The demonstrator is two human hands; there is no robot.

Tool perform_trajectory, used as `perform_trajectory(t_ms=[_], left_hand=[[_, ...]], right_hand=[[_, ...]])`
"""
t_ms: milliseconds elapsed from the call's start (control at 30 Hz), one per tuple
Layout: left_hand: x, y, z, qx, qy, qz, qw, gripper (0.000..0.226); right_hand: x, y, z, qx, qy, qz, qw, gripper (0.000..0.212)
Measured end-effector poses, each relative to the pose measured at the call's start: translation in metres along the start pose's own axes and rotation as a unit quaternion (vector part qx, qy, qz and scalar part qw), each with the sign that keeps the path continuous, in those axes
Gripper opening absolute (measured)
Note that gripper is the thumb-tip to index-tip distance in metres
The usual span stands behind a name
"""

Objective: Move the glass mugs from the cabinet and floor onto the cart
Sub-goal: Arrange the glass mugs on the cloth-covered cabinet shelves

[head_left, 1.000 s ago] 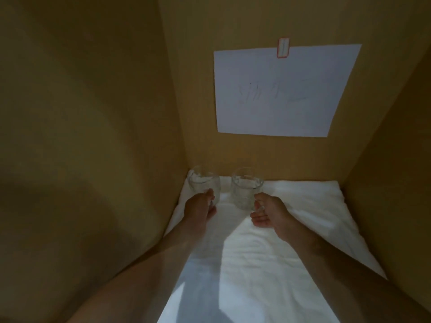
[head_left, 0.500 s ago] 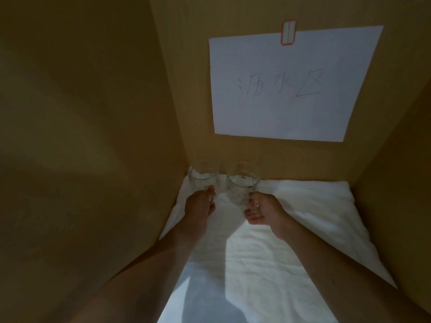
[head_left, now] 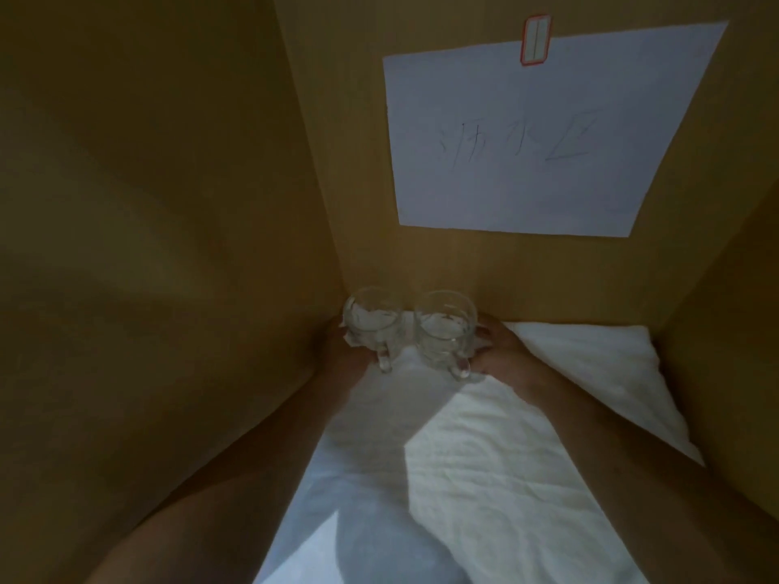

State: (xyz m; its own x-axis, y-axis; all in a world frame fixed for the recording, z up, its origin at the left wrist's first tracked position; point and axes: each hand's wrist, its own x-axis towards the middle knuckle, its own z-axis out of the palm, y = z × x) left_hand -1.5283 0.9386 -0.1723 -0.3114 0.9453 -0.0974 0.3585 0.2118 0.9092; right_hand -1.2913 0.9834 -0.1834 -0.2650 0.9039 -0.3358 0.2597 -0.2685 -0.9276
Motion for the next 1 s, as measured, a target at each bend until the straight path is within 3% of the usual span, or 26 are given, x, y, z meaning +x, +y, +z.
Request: perform_trajectory(t_ms=[100,267,433,667,800,933,1000], left_hand=[[0.005,0.003,-0.003,-0.026,-0.029,0.017,0.999,0.048],[0.002,-0.011,-0.004,-0.105,-0.021,0.027,0.994,0.057],[-0.007,-0.02,0.0,-0.097,0.052,0.031,0.993,0.069],[-0.022,-0.018,-0.002,-0.12,0.047,-0.006,0.992,0.072],[-0.029,-0.008,-0.01,-0.075,0.068,-0.024,0.995,0.081],[-0.03,0.008,-0.017,0.014,0.042,0.02,0.999,0.094],[-0.028,0.018,-0.02,0.12,0.05,0.051,0.99,0.096]], right_hand=[[0.018,0.002,0.008,-0.056,-0.044,-0.027,0.997,0.098],[0.025,0.013,0.024,-0.018,0.019,-0.042,0.999,0.092],[0.009,0.019,0.021,0.038,0.045,-0.045,0.997,0.082],[-0.018,0.008,0.006,0.077,0.101,-0.016,0.992,0.075],[-0.029,-0.003,-0.003,0.058,0.11,-0.01,0.992,0.054],[-0.037,-0.019,-0.011,0.029,0.12,-0.052,0.991,0.074],[-0.038,-0.027,-0.015,-0.002,0.12,-0.065,0.991,0.076]])
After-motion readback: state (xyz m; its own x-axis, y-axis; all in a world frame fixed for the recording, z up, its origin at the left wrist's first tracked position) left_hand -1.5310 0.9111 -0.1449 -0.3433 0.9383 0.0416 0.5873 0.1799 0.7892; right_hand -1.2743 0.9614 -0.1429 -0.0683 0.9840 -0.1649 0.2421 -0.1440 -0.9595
